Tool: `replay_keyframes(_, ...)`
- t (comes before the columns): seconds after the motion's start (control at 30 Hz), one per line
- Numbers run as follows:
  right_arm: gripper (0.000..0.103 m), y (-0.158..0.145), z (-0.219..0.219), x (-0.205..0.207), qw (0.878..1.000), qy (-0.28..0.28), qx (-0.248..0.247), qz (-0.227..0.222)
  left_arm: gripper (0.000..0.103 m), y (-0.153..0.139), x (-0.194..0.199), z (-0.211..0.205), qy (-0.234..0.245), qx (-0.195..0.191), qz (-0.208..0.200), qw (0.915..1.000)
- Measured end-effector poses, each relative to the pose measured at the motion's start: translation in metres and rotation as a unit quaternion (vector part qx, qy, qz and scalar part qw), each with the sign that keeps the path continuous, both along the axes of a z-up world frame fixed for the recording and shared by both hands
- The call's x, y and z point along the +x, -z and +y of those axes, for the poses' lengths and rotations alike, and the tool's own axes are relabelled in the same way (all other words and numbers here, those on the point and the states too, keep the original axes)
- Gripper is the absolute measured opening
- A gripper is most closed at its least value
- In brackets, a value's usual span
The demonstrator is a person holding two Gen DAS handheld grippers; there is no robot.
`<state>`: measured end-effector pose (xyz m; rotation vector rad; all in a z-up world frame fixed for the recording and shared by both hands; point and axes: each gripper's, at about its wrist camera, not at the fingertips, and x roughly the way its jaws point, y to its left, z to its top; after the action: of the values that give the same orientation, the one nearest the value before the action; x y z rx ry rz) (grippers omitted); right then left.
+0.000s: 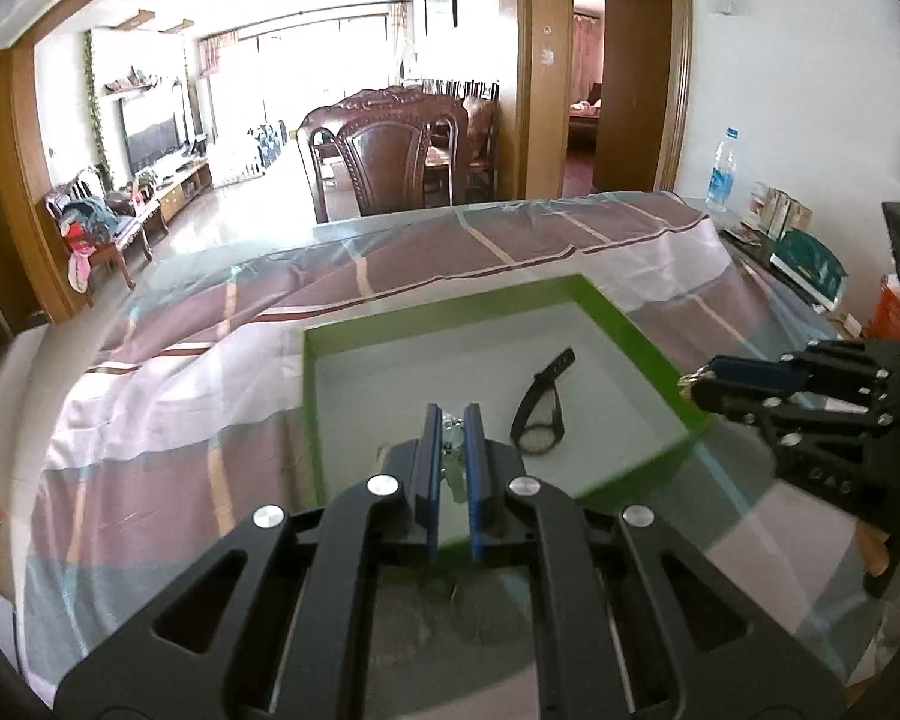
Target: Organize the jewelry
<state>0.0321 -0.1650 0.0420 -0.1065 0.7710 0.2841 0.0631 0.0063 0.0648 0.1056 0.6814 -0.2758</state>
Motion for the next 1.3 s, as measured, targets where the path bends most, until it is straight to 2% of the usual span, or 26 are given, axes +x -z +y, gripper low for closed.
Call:
replay_keyframes(0.17,0.019,0.046,0.001,0.036,0.998,0.016,-0.001,0.064,0.008,0.031,0.042,-0.013,-0.008,0.007,0.049,0.9987)
replay_keyframes(0.3,0.020,0.058,-0.001,0.040,0.997,0.023,0.013,0.078,0.010,0.049,0.056,-0.016,-0.009,0.009,0.071,0.9974)
replay_keyframes(0.37,0.030,0.052,-0.003,0.034,0.997,0.017,0.025,0.077,0.023,0.052,0.057,-0.014,-0.011,0.005,0.077,0.9969)
replay_keyframes(0.47,0.044,0.035,-0.007,0.015,0.998,0.011,0.034,0.052,0.036,0.050,0.050,-0.009,-0.009,-0.003,0.075,0.9971)
replay_keyframes(0.5,0.044,0.028,-0.008,0.006,0.998,0.007,0.039,0.044,0.038,0.049,0.045,-0.007,-0.008,-0.003,0.075,0.9972)
replay_keyframes(0.63,0.044,0.018,-0.008,-0.024,0.997,-0.027,0.056,0.042,0.039,0.048,0.015,-0.004,0.018,0.009,0.085,0.9961)
replay_keyframes(0.7,0.044,0.028,0.000,-0.035,0.997,-0.038,0.036,0.055,0.039,0.053,-0.005,-0.007,0.034,0.042,0.077,0.9956)
replay_keyframes(0.77,0.037,0.048,0.011,-0.038,0.996,-0.049,0.016,0.074,0.039,0.066,-0.019,-0.011,0.036,0.074,0.070,0.9942)
replay_keyframes(0.8,0.036,0.057,0.014,-0.037,0.995,-0.051,0.010,0.082,0.039,0.072,-0.022,-0.012,0.041,0.078,0.077,0.9932)
replay_keyframes(0.9,0.035,0.083,0.021,-0.029,0.993,-0.044,-0.001,0.106,0.039,0.095,-0.022,-0.013,0.052,0.067,0.106,0.9908)
replay_keyframes(1.03,0.035,0.100,0.027,-0.028,0.991,-0.051,-0.021,0.120,0.040,0.113,-0.015,-0.010,0.056,0.056,0.135,0.9877)
replay_keyframes(1.13,0.034,0.103,0.030,-0.030,0.991,-0.056,-0.040,0.115,0.050,0.118,-0.015,-0.008,0.062,0.046,0.141,0.9870)
replay_keyframes(1.2,0.027,0.103,0.028,-0.030,0.991,-0.049,-0.050,0.112,0.050,0.121,-0.015,-0.009,0.064,0.045,0.144,0.9864)
replay_keyframes(1.3,0.027,0.102,0.013,-0.023,0.992,-0.016,-0.055,0.114,0.050,0.125,-0.016,-0.010,0.071,0.047,0.149,0.9851)
